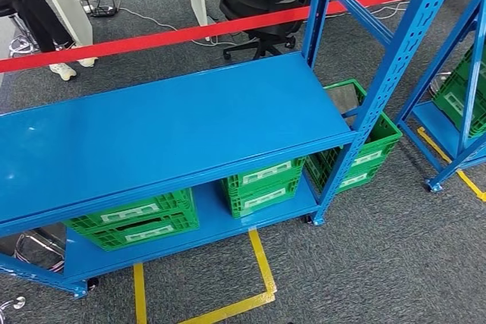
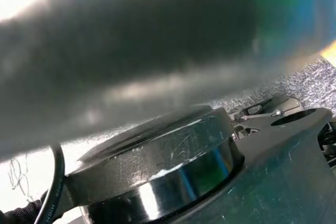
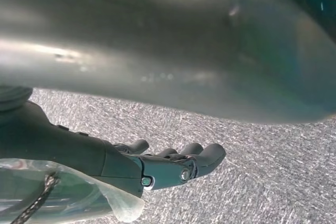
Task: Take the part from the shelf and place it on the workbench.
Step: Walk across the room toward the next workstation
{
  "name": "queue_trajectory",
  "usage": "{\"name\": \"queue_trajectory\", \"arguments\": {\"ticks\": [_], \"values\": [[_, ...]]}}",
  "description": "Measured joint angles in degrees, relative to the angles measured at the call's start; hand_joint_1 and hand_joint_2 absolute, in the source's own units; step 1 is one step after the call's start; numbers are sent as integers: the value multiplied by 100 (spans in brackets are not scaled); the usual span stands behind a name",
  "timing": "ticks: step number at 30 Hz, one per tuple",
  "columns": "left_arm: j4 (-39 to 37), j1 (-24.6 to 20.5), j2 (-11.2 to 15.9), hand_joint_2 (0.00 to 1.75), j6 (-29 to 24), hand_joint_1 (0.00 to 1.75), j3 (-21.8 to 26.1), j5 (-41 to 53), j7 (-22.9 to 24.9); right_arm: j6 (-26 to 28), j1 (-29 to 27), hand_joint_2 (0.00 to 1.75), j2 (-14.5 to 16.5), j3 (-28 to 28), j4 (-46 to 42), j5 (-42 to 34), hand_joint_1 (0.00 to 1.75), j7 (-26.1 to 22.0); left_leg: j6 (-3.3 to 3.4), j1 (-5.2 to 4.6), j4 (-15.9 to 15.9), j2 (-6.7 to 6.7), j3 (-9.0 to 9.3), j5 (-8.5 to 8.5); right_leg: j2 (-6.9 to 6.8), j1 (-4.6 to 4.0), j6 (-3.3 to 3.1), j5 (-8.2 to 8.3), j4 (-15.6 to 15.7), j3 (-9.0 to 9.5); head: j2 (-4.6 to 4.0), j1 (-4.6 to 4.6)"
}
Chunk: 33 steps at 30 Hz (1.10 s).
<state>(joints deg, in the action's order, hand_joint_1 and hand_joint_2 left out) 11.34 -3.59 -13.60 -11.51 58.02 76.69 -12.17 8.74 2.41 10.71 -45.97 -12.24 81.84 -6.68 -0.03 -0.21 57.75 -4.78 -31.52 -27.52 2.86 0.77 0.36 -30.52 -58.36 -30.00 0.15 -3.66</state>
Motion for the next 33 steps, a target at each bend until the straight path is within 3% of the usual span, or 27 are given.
{"name": "queue_trajectory", "arguments": {"ticks": [2, 3, 7, 9, 13, 33], "values": [[0, 0, -1, 175, 2, 0, -1, -16, 5, 56, 0, 0, 0, -15, 0, -15, 0, 8, 0, 0, 0, 0, 0, 0, 0, 0, 0, 0, 0, 0, 0, 0], [0, 0, -2, 175, 3, 0, -1, -32, 15, 83, 0, 0, 0, -26, 0, -21, 0, 13, 0, 0, 0, 0, 0, 0, 0, 0, 0, 0, 0, 0, 0, 0], [0, 0, -2, 175, 1, 0, 1, -78, 62, 104, 5, 175, 0, -49, 0, -31, 0, 21, 0, 0, 1, 0, 0, 0, 0, 0, 0, 0, 0, 0, 0, 1], [1, 6, 7, 175, -1, 0, -18, -157, 91, 122, 2, 175, -1, -40, -2, -39, 0, 44, 0, 0, 1, 0, 0, 0, 0, 0, 0, 0, 0, 0, 0, 0], [15, 52, 67, 0, 57, 0, -228, -556, 159, 153, -41, 0, -10, 78, -38, -371, 0, 109, 0, 0, 1, 0, 0, 0, 0, 0, 0, 0, 0, 0, 0, 1], [298, 422, 500, 0, 425, 0, -1991, -3015, 515, -186, -365, 0, -287, 1448, -336, -3063, 0, 305, 1, 0, 2, 0, -1, -2, -1, 0, 5, -3, 1, -2, 0, 1]]}}
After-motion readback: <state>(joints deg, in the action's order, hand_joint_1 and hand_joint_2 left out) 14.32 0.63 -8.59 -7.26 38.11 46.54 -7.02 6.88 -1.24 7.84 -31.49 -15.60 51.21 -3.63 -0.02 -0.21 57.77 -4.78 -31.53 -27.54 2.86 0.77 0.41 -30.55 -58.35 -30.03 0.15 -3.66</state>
